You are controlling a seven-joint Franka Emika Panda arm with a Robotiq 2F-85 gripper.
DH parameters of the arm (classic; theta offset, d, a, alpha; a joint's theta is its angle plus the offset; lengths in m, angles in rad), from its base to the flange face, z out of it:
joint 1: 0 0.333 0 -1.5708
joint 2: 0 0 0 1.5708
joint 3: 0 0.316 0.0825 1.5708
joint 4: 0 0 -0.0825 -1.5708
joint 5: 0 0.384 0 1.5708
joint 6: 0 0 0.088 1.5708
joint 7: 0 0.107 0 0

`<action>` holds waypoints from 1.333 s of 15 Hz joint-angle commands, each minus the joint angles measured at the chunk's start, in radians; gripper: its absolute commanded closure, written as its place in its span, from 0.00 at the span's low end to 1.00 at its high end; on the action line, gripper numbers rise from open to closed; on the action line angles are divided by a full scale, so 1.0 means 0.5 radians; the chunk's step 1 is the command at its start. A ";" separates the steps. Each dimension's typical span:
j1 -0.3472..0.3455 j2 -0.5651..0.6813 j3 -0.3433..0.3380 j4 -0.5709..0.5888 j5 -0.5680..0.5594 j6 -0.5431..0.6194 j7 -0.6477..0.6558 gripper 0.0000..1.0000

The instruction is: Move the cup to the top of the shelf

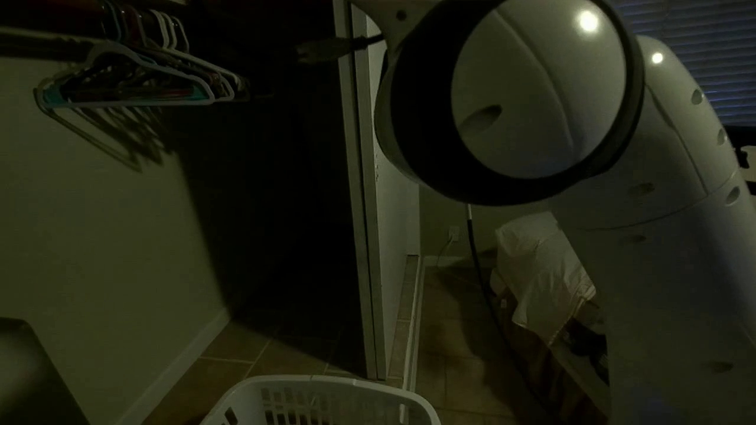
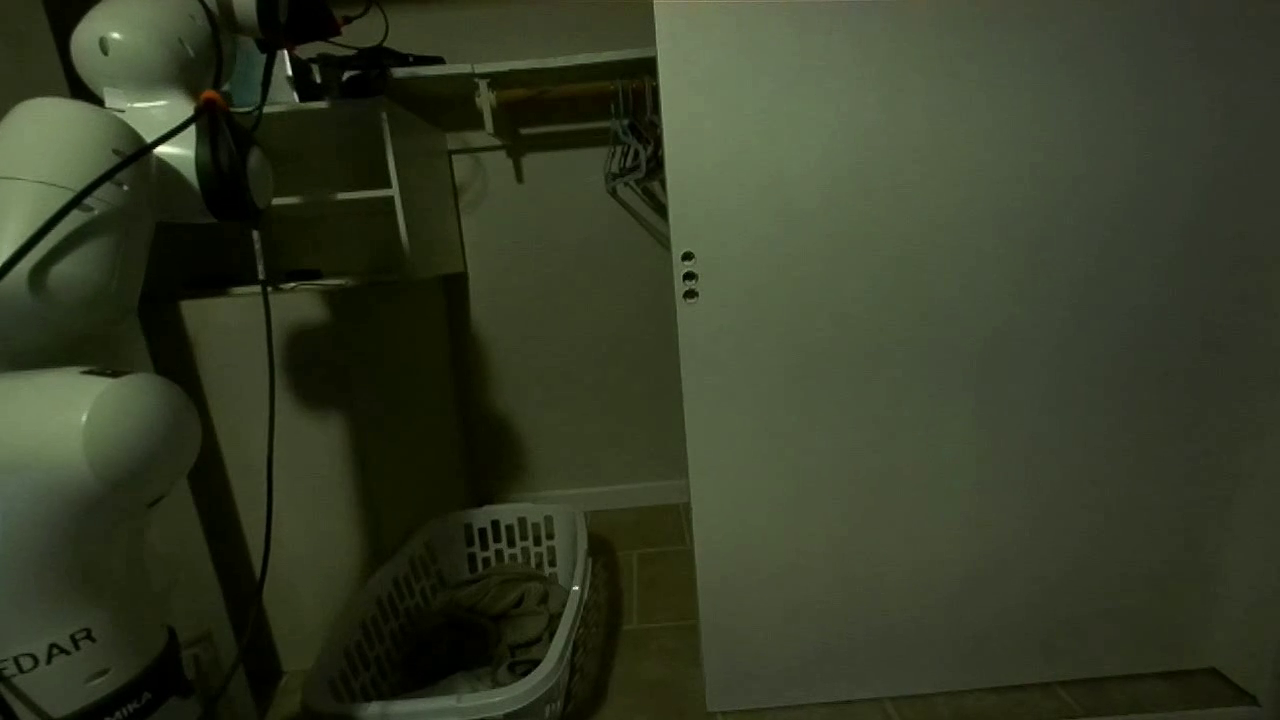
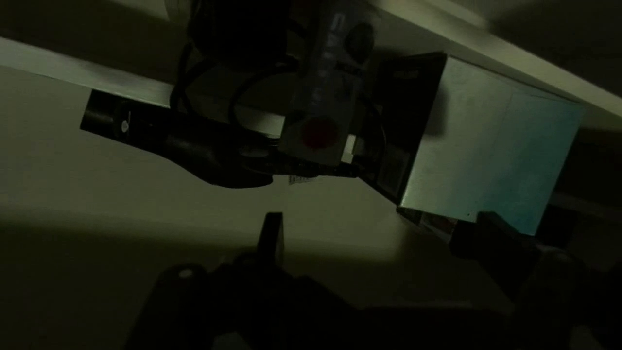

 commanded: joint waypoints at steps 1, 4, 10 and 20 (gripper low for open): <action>-0.026 -0.110 0.004 -0.049 0.001 -0.228 0.018 0.00; -0.012 -0.156 -0.007 -0.042 -0.012 -0.420 0.041 0.00; 0.022 -0.217 -0.045 -0.030 -0.059 -0.608 0.121 0.00; 0.037 -0.252 -0.067 -0.007 -0.087 -0.835 0.202 0.00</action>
